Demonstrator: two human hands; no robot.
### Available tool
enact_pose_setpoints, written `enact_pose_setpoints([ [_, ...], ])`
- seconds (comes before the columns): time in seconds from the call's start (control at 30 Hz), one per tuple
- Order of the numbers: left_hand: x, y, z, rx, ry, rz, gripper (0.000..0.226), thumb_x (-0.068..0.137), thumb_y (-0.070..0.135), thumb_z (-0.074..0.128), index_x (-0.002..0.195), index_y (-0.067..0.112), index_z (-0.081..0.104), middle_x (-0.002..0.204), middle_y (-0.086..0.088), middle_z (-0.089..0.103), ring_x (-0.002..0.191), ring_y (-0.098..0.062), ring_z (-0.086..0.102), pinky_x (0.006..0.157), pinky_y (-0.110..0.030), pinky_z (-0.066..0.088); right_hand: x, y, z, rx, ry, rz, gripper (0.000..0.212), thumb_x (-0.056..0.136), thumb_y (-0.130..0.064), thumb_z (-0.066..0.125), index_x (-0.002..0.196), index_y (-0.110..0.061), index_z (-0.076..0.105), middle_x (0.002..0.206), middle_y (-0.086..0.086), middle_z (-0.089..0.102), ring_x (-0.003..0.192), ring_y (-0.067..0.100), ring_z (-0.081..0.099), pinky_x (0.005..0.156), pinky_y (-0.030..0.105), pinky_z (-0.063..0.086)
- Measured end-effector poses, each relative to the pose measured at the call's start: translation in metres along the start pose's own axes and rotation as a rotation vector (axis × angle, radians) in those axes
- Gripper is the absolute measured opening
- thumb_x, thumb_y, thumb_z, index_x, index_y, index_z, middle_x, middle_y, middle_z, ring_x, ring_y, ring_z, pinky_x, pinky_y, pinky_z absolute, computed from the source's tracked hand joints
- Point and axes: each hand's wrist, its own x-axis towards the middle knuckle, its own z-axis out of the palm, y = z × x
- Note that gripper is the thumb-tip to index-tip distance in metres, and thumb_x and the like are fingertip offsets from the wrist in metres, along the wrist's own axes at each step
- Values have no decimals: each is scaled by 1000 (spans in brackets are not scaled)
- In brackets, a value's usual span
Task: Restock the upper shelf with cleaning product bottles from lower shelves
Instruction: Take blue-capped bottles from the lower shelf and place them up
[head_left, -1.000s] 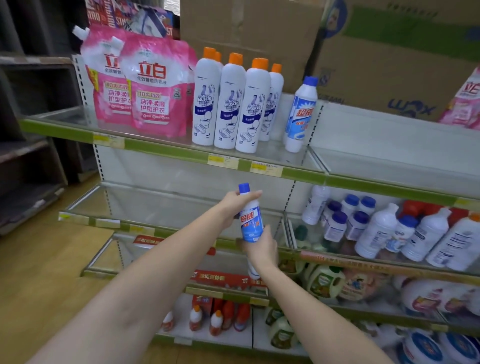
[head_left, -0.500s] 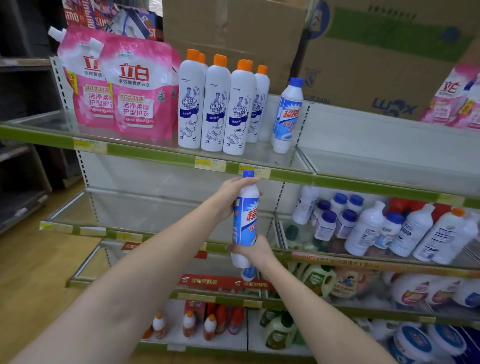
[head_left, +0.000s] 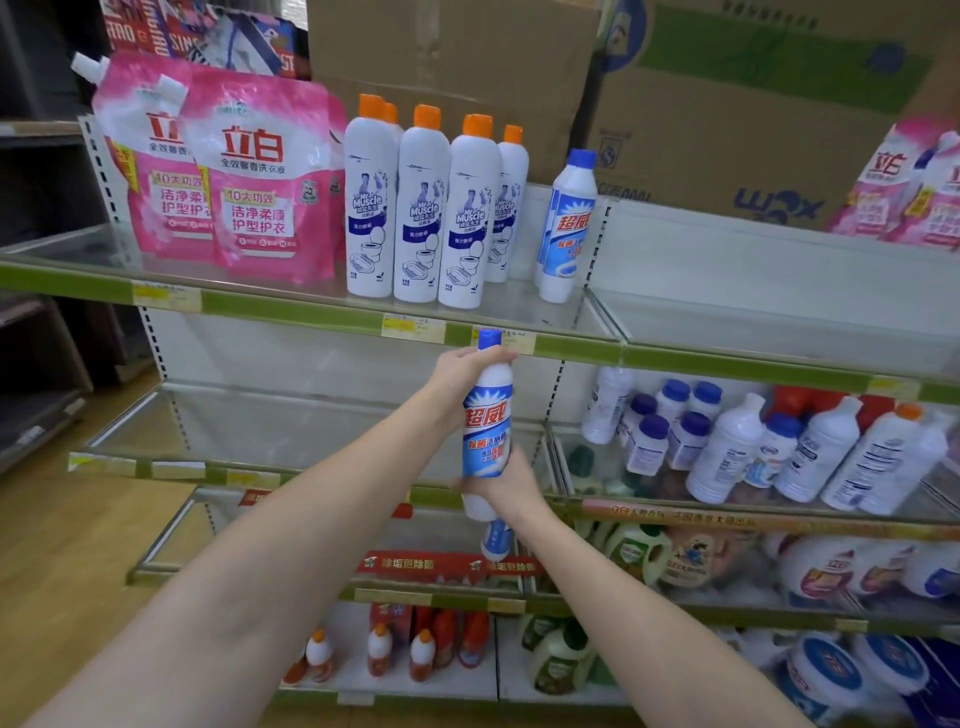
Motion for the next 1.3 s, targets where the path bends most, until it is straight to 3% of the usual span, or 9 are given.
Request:
enact_pose_setpoints([
  [0.2, 1, 29, 9, 0, -54, 79, 48, 71, 18, 86, 109, -4, 66, 94, -21, 67, 76, -31, 68, 84, -46, 57, 13, -17, -3, 87, 48, -134, 62, 74, -18, 88, 124, -19, 50, 107, 0, 66, 99, 19, 65, 79, 26, 52],
  [0.3, 1, 59, 21, 31, -102, 172, 37, 73, 15, 85, 102, 1, 67, 90, -18, 71, 77, -29, 67, 75, -39, 58, 18, -43, -11, 164, 130, -217, 60, 78, -22, 86, 124, -18, 47, 106, -2, 65, 94, 13, 65, 77, 24, 51],
  [0.47, 8, 109, 52, 62, -138, 321, 19, 76, 17, 84, 88, 12, 69, 80, -8, 74, 67, -22, 68, 66, -33, 55, 39, -90, -31, 200, 262, -333, 51, 73, -17, 85, 114, -23, 55, 99, -4, 70, 90, 14, 69, 86, 37, 58],
  [0.7, 24, 163, 99, 67, -105, 483, 31, 79, 30, 84, 98, 8, 73, 90, -12, 76, 82, -31, 74, 76, -43, 61, 68, -148, -75, 179, 358, -452, 48, 76, -20, 84, 114, -21, 54, 95, -9, 68, 84, 8, 67, 76, 26, 54],
  [0.8, 40, 179, 110, 98, -60, 561, 26, 81, 33, 82, 89, 11, 72, 77, -6, 72, 72, -23, 71, 71, -38, 59, 87, -166, -88, 132, 346, -443, 52, 74, -30, 83, 114, -26, 50, 102, -7, 67, 92, 13, 67, 85, 39, 58],
  [0.9, 60, 181, 120, 175, 2, 607, 33, 77, 40, 84, 83, 10, 69, 84, -19, 70, 78, -32, 72, 78, -48, 60, 105, -177, -100, -36, 379, -420, 64, 64, -50, 79, 114, -28, 46, 110, 0, 63, 100, 21, 63, 88, 47, 57],
  [1.03, 91, 180, 136, 236, 40, 628, 46, 78, 40, 83, 100, 2, 70, 97, -21, 72, 90, -37, 72, 84, -53, 59, 126, -182, -124, -165, 432, -397, 66, 65, -48, 79, 117, -19, 52, 111, 4, 62, 104, 25, 59, 89, 44, 53],
  [1.17, 128, 167, 145, 374, 33, 637, 33, 79, 40, 82, 102, 21, 67, 100, -10, 73, 92, -27, 72, 86, -48, 60, 152, -164, -139, -215, 413, -313, 58, 61, -52, 78, 105, -20, 58, 99, 0, 67, 90, 21, 66, 77, 41, 58],
  [1.3, 160, 155, 142, 514, 87, 665, 24, 88, 44, 72, 104, 29, 62, 102, -6, 69, 91, -21, 71, 82, -48, 60, 166, -144, -148, -201, 392, -335, 55, 77, -49, 80, 114, -21, 52, 109, -3, 63, 95, 17, 64, 82, 38, 57],
])
